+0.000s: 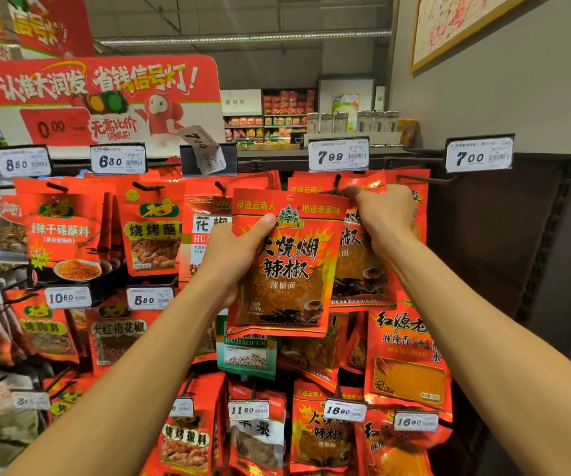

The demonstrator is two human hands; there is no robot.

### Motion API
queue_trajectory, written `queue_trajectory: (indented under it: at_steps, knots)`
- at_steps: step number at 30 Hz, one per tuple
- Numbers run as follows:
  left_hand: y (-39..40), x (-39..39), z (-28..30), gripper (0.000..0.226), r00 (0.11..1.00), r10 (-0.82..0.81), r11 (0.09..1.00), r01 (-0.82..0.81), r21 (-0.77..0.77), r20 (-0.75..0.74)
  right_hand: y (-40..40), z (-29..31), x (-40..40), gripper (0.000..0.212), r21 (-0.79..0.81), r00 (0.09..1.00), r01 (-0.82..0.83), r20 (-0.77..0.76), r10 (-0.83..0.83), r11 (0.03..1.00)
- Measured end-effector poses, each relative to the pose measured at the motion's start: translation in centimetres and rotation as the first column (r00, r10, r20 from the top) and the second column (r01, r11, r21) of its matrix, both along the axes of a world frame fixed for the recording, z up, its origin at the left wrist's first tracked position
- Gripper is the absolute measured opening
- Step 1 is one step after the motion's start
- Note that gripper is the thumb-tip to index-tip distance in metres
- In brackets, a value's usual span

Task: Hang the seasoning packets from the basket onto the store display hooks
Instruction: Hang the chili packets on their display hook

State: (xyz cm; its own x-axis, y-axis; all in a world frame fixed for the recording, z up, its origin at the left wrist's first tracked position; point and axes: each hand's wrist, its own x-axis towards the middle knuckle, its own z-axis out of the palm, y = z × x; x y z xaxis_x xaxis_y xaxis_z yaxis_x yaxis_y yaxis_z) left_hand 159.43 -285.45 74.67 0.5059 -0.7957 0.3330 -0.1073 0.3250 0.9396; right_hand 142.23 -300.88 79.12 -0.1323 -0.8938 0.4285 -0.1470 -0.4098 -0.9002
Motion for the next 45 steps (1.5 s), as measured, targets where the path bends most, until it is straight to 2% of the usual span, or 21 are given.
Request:
queue_trajectory:
  at_steps: [3, 6, 10, 15, 18, 20, 22, 23, 24, 25, 26, 28, 29, 34, 38, 44, 45]
  knots:
    - [-0.2, 0.0, 0.1, 0.02, 1.0, 0.004, 1.0, -0.004, 0.004, -0.012, -2.0, 0.0, 1.0, 0.04, 0.084, 0.999, -0.023, 0.05, 0.019, 0.996]
    - [-0.7, 0.1, 0.4, 0.018, 0.999, 0.009, 1.0, -0.008, 0.013, -0.054, -4.2, 0.1, 2.5, 0.038, 0.144, 0.999, -0.023, 0.037, 0.018, 0.989]
    - [-1.7, -0.2, 0.4, 0.016, 0.994, -0.01, 0.999, 0.014, 0.04, -0.107, -6.6, -0.1, 3.9, 0.054, 0.188, 0.992, 0.01, -0.129, 0.015, 0.982]
    - [-3.5, -0.6, 0.7, 0.02, 0.993, -0.016, 0.998, 0.023, 0.058, -0.117, -8.0, 0.3, 3.8, 0.042, 0.196, 0.969, -0.028, -0.234, 0.074, 0.98]
    - [-4.6, -1.0, 0.8, 0.028, 0.993, -0.023, 0.998, 0.03, 0.06, -0.112, -7.1, -0.3, 2.0, 0.04, 0.121, 0.974, -0.023, -0.222, 0.05, 0.992]
    - [-5.3, -1.4, 0.9, 0.032, 0.993, -0.014, 0.998, 0.02, 0.054, -0.117, -5.6, -0.8, 0.1, 0.034, -0.003, 0.994, -0.005, -0.11, 0.005, 1.0]
    - [-6.1, -2.2, 1.3, 0.04, 0.991, -0.008, 0.998, 0.017, 0.065, -0.131, -4.0, -1.1, -1.7, 0.024, -0.082, 0.964, -0.174, 0.19, 0.187, 0.981]
    - [-6.5, -2.7, 1.5, 0.045, 0.991, -0.003, 0.997, 0.014, 0.079, -0.132, -3.1, -1.2, -2.5, 0.024, -0.114, 0.894, -0.315, 0.297, 0.335, 0.942]
    - [-6.9, -3.1, 1.8, 0.048, 0.992, 0.006, 0.996, 0.006, 0.092, -0.127, -2.4, -1.2, -3.0, 0.028, -0.146, 0.82, -0.444, 0.332, 0.466, 0.884]
    - [-7.3, -3.6, 2.0, 0.044, 0.992, 0.015, 0.996, -0.003, 0.095, -0.123, -1.7, -1.2, -3.1, 0.032, -0.154, 0.793, -0.518, 0.284, 0.539, 0.842]
    - [-7.7, -4.0, 2.3, 0.038, 0.992, 0.023, 0.996, -0.011, 0.093, -0.123, -1.4, -1.1, -3.0, 0.03, -0.16, 0.812, -0.524, 0.203, 0.547, 0.837]
    - [-8.3, -4.8, 2.8, 0.031, 0.992, 0.043, 0.996, -0.033, 0.086, -0.121, -1.1, -0.8, -2.6, 0.016, -0.201, 0.887, -0.426, 0.099, 0.451, 0.882]
    - [-8.6, -5.1, 3.1, 0.029, 0.991, 0.063, 0.995, -0.053, 0.081, -0.121, -1.0, -0.4, -2.3, 0.012, -0.209, 0.911, -0.375, 0.094, 0.4, 0.903]
    - [-9.1, -5.5, 4.1, 0.03, 0.978, 0.146, 0.988, -0.137, 0.071, -0.148, -1.5, 0.8, -1.0, 0.03, -0.185, 0.968, -0.233, 0.048, 0.246, 0.955]
    - [-8.8, -5.3, 4.1, 0.038, 0.977, 0.15, 0.987, -0.138, 0.084, -0.153, -1.3, 0.9, -0.4, 0.036, -0.15, 0.975, -0.219, 0.007, 0.223, 0.964]
    - [-8.9, -5.3, 3.4, 0.033, 0.981, 0.145, 0.983, -0.129, 0.127, -0.126, -2.0, 0.3, -1.1, 0.028, -0.041, 0.964, -0.247, 0.093, 0.25, 0.968]
    - [-9.0, -5.2, 3.2, 0.033, 0.981, 0.15, 0.982, -0.133, 0.133, -0.127, -2.3, 0.0, -1.0, 0.036, -0.01, 0.958, -0.27, 0.098, 0.269, 0.963]
